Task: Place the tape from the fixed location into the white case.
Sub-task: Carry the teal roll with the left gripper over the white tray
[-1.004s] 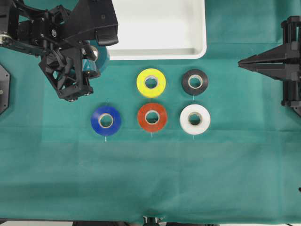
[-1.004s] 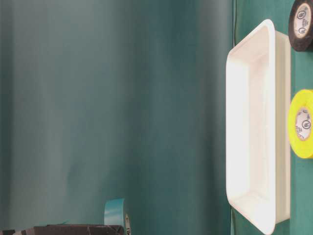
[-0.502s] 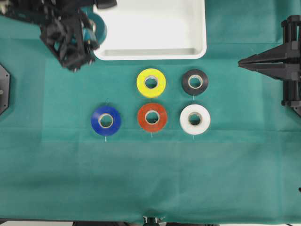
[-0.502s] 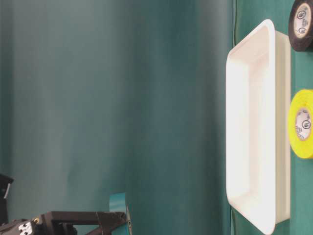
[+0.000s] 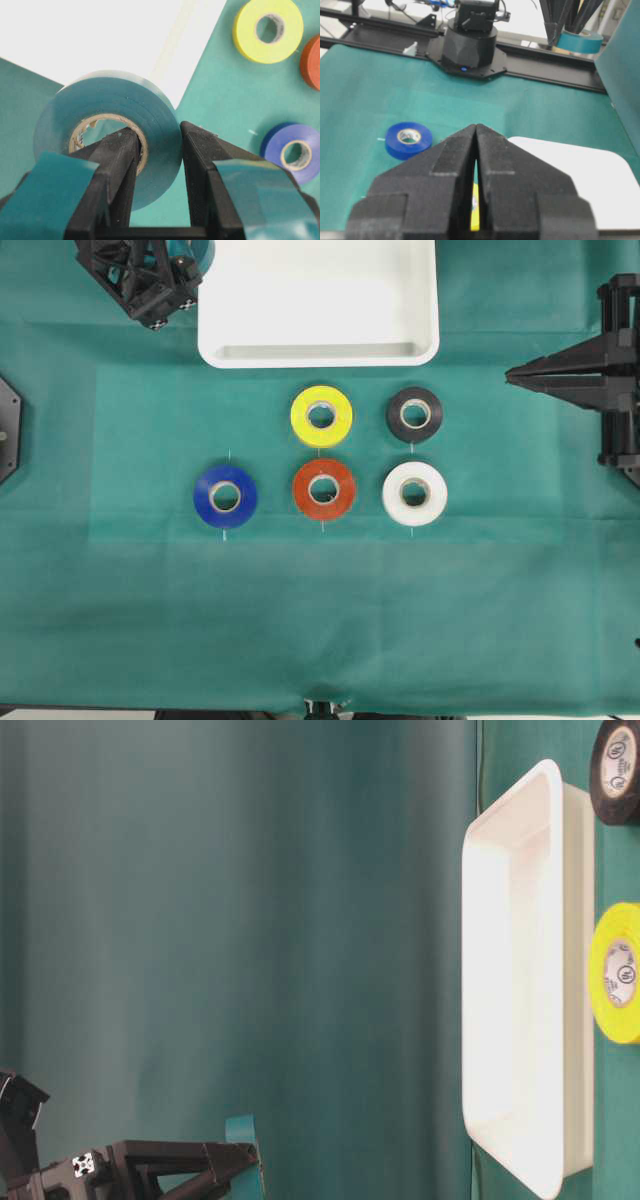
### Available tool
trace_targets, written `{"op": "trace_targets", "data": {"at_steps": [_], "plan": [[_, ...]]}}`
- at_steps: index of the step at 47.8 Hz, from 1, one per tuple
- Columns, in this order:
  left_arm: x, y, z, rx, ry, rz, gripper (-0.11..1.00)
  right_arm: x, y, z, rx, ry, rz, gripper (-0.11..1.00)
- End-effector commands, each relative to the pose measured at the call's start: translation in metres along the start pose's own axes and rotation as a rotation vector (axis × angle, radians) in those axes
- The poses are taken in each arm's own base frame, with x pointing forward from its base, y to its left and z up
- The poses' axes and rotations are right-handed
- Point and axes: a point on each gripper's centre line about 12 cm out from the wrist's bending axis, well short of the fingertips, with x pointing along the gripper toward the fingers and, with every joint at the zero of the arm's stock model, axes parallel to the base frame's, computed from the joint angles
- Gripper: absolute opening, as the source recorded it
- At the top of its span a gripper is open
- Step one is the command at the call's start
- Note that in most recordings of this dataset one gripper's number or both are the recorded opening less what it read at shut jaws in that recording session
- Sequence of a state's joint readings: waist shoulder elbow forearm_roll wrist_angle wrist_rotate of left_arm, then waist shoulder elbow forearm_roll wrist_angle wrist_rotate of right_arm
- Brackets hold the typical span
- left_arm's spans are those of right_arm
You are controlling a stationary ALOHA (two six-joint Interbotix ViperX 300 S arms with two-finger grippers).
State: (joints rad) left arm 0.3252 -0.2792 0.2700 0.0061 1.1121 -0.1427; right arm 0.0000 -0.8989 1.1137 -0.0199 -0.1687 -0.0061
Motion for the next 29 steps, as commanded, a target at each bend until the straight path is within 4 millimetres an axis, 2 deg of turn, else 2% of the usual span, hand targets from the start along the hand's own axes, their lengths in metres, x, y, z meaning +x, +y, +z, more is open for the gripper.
{"op": "trace_targets", "data": {"at_steps": [1, 13, 29], "plan": [[-0.015, 0.000, 0.008, 0.002, -0.052, -0.002, 0.22, 0.002, 0.000, 0.012, -0.003, -0.029, 0.000, 0.00], [-0.001, -0.002, 0.020, 0.004, -0.041, -0.002, 0.22, 0.002, 0.000, 0.012, -0.005, -0.031, -0.001, 0.00], [0.016, -0.010, 0.065, 0.070, -0.084, -0.007, 0.22, 0.002, 0.000, 0.014, -0.005, -0.035, -0.001, 0.00]]}}
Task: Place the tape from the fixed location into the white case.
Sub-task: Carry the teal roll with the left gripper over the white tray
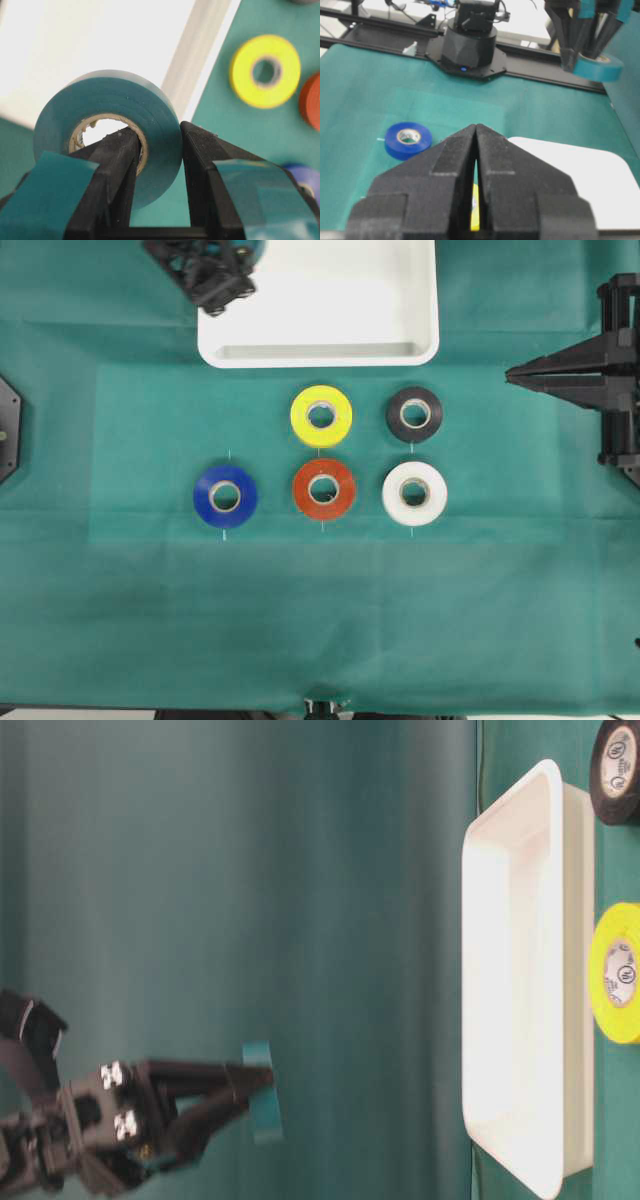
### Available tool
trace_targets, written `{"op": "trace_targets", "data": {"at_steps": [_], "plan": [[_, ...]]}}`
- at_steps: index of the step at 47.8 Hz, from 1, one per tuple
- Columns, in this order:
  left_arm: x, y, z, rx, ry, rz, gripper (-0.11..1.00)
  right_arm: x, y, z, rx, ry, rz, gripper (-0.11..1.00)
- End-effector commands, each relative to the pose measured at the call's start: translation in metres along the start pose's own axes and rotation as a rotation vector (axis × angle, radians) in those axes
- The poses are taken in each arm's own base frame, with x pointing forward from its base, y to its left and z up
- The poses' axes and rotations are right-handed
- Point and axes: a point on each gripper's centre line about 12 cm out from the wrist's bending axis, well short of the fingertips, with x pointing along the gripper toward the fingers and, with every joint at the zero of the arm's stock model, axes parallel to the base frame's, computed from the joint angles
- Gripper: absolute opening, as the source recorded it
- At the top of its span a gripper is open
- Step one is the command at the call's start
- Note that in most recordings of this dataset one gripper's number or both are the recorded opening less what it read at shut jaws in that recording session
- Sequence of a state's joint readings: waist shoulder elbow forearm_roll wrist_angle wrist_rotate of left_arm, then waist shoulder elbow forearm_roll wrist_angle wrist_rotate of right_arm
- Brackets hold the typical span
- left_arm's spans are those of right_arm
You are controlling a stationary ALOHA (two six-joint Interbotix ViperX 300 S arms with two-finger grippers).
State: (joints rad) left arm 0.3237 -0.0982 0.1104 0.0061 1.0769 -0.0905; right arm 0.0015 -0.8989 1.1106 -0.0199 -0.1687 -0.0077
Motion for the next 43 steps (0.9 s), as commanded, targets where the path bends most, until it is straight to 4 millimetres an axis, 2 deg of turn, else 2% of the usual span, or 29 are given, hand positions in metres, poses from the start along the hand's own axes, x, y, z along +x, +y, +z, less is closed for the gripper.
{"op": "trace_targets", "data": {"at_steps": [1, 11, 19, 43], "plan": [[-0.014, -0.002, 0.023, 0.021, -0.077, -0.004, 0.22, 0.002, -0.001, 0.013, -0.002, -0.032, -0.002, 0.00], [-0.005, -0.005, 0.050, 0.040, -0.097, -0.005, 0.22, 0.002, -0.001, 0.014, -0.002, -0.034, -0.002, 0.00], [0.000, -0.006, 0.063, 0.076, -0.106, -0.003, 0.22, 0.002, -0.001, 0.014, -0.003, -0.035, -0.002, 0.00], [0.001, -0.006, 0.062, 0.077, -0.086, -0.002, 0.22, 0.002, -0.001, 0.014, -0.005, -0.035, -0.002, 0.00]]}}
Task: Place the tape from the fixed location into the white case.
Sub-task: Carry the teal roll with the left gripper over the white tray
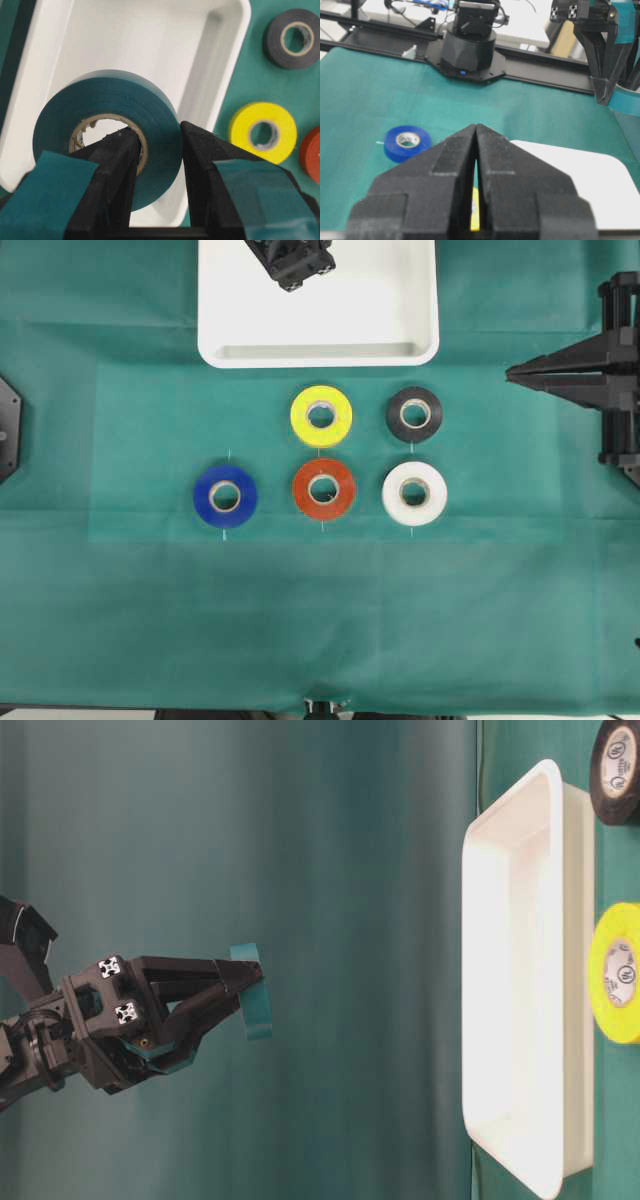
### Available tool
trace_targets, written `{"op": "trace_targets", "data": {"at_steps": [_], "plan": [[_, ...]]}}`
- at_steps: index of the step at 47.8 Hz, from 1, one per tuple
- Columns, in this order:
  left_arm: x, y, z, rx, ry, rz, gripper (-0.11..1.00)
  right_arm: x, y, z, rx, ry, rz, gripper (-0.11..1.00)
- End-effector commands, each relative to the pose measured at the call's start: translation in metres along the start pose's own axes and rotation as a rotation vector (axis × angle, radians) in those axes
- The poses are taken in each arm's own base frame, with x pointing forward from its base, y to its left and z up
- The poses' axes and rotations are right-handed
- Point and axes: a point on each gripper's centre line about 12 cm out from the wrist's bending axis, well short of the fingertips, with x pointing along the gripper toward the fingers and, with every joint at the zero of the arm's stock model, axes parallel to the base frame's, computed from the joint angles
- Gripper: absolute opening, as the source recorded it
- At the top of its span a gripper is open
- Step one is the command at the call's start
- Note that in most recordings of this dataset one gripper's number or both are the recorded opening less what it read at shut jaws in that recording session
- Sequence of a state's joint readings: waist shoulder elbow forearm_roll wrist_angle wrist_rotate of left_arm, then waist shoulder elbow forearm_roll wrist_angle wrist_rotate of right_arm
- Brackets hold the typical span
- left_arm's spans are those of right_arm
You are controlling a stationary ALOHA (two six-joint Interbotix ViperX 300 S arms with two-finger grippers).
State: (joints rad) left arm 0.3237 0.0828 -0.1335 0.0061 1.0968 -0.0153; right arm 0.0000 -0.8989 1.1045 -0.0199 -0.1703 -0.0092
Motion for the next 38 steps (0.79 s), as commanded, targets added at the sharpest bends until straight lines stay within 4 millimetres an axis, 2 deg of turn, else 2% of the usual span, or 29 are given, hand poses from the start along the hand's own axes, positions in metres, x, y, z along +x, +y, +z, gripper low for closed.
{"op": "trace_targets", "data": {"at_steps": [1, 20, 38], "plan": [[-0.016, 0.000, 0.006, 0.002, -0.043, 0.001, 0.22, 0.002, 0.000, 0.011, -0.002, -0.028, -0.001, 0.00], [-0.016, -0.002, 0.005, 0.005, -0.034, -0.001, 0.22, 0.002, 0.000, 0.012, -0.002, -0.021, -0.001, 0.00], [0.001, -0.003, -0.005, 0.005, -0.003, -0.001, 0.22, 0.002, 0.000, 0.012, 0.001, -0.017, -0.001, 0.00]]}}
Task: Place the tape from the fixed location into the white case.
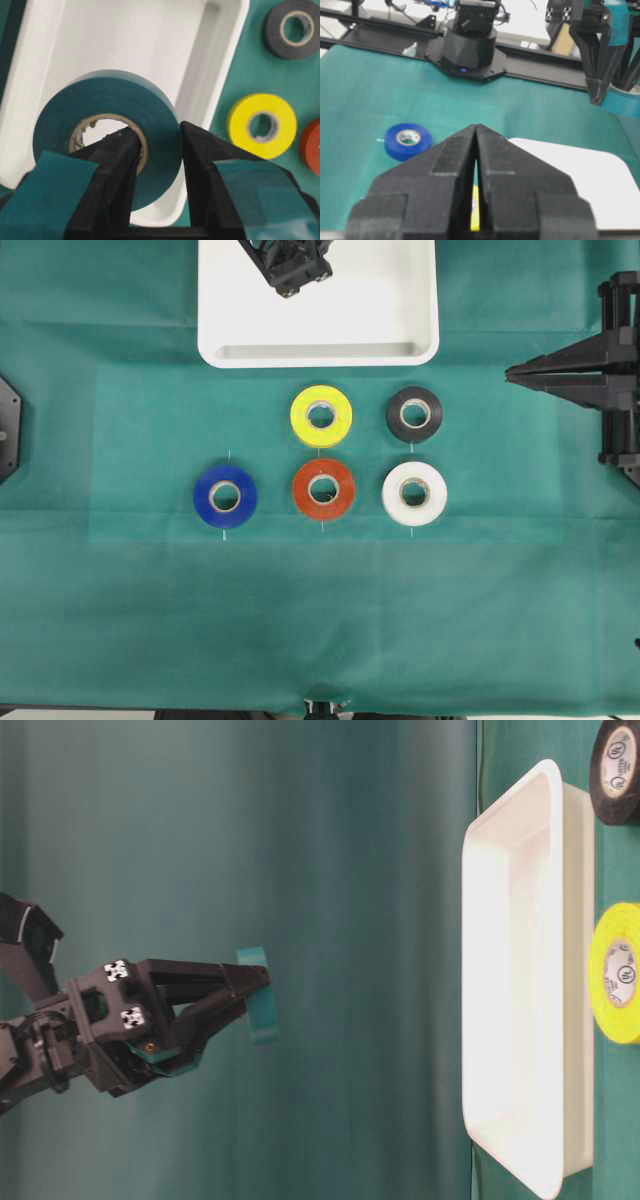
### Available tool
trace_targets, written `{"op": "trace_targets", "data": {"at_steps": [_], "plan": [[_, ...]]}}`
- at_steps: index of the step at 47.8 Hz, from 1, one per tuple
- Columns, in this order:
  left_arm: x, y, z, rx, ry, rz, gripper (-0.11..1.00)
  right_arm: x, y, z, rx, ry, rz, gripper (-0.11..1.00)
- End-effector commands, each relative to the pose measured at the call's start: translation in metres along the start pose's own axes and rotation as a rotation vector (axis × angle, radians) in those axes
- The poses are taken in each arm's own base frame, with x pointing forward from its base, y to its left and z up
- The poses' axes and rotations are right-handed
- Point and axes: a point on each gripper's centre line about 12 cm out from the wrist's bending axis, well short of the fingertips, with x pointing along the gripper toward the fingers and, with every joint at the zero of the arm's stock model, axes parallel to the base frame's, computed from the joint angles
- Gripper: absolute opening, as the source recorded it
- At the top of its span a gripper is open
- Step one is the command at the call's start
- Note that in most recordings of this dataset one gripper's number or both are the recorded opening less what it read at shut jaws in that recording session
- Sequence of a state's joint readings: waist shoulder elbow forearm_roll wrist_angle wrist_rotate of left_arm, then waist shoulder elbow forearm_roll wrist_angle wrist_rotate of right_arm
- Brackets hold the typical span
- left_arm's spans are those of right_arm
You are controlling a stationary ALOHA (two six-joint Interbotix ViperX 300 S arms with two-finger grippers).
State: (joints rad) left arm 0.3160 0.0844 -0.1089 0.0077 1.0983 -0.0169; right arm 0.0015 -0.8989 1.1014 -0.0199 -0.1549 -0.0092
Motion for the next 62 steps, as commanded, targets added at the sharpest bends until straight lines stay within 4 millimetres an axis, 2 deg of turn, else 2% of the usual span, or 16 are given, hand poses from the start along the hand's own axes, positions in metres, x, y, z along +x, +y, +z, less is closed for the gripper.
{"op": "trace_targets", "data": {"at_steps": [1, 11, 22, 31, 45, 62], "plan": [[-0.005, -0.001, 0.001, 0.000, -0.029, 0.000, 0.22, 0.002, -0.001, 0.012, 0.000, -0.029, -0.002, 0.00], [0.026, -0.001, -0.015, -0.002, -0.037, -0.001, 0.22, 0.002, -0.001, 0.012, 0.000, -0.029, -0.002, 0.00], [0.084, 0.000, -0.034, -0.010, 0.022, -0.001, 0.22, 0.002, -0.001, 0.011, 0.005, -0.028, -0.002, 0.00], [0.111, 0.001, -0.037, -0.011, -0.006, -0.001, 0.22, 0.003, -0.001, 0.010, 0.008, -0.023, -0.002, 0.00], [0.138, 0.007, -0.051, -0.025, -0.012, 0.003, 0.22, 0.003, -0.001, 0.009, 0.006, -0.017, -0.002, 0.00], [0.160, 0.023, -0.060, -0.054, 0.026, 0.020, 0.22, 0.005, -0.001, 0.007, 0.008, -0.008, -0.002, 0.00]]}}
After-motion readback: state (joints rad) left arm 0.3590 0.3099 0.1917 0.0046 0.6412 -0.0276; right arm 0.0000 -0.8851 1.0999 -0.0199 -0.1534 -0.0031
